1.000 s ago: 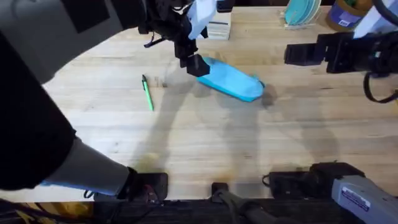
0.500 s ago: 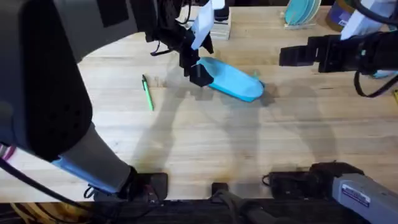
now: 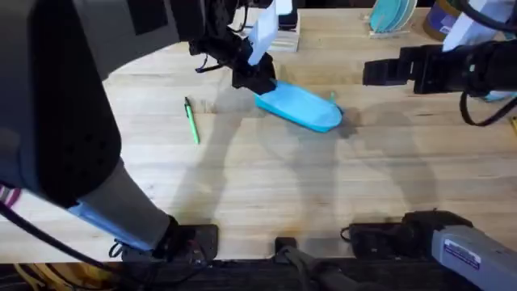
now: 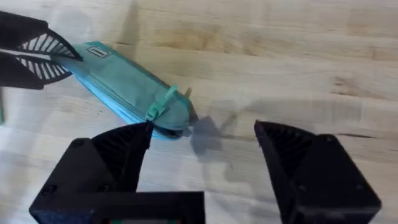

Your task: Unzip the bag, pick up the pens from the table one at a time and place them inside, then zip the bag closed.

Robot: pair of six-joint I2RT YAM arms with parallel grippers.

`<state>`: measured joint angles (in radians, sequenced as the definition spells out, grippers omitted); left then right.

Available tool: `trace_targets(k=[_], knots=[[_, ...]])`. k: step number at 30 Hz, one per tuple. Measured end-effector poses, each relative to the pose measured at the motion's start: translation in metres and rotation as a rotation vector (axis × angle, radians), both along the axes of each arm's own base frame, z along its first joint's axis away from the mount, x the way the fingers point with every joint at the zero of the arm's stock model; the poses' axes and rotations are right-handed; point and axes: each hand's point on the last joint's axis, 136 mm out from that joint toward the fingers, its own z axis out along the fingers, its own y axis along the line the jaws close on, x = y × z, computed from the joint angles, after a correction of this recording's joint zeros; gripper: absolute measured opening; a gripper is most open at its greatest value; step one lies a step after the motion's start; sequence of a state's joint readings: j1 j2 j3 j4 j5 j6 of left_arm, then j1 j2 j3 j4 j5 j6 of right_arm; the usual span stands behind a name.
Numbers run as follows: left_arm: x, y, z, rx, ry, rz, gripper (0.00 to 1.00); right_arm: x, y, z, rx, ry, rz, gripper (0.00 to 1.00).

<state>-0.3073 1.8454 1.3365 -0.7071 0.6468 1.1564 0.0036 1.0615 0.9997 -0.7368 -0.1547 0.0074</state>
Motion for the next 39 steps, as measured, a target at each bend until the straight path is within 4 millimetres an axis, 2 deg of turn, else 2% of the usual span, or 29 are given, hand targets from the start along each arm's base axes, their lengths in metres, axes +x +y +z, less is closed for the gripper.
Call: trace_targets(k=[2,6,13,21,22,28,36,39], knots=[[0.000,0.000,0.000,0.000,0.000,0.000,0.043,0.000,0.001,0.000,0.093,0.029,-0.101,0.996],[0.000,0.000,0.000,0.000,0.000,0.000,0.043,0.000,0.014,-0.006,0.193,0.079,-0.107,0.998],[0.000,0.000,0.000,0.000,0.000,0.000,0.043,0.003,0.042,-0.031,0.353,0.243,-0.110,0.997],[0.000,0.000,0.000,0.000,0.000,0.000,0.043,0.012,0.050,-0.055,0.409,0.343,-0.131,0.997],[0.000,0.000,0.000,0.000,0.000,0.000,0.043,0.028,0.053,-0.073,0.428,0.368,-0.145,0.997],[0.000,0.000,0.000,0.000,0.000,0.000,0.043,0.038,0.058,-0.093,0.464,0.416,-0.160,0.997],[0.000,0.000,0.000,0.000,0.000,0.000,0.042,0.035,0.078,-0.108,0.513,0.493,-0.118,0.995],[0.000,0.000,0.000,0.001,0.001,0.000,0.042,0.035,0.078,-0.108,0.513,0.492,-0.116,0.892]])
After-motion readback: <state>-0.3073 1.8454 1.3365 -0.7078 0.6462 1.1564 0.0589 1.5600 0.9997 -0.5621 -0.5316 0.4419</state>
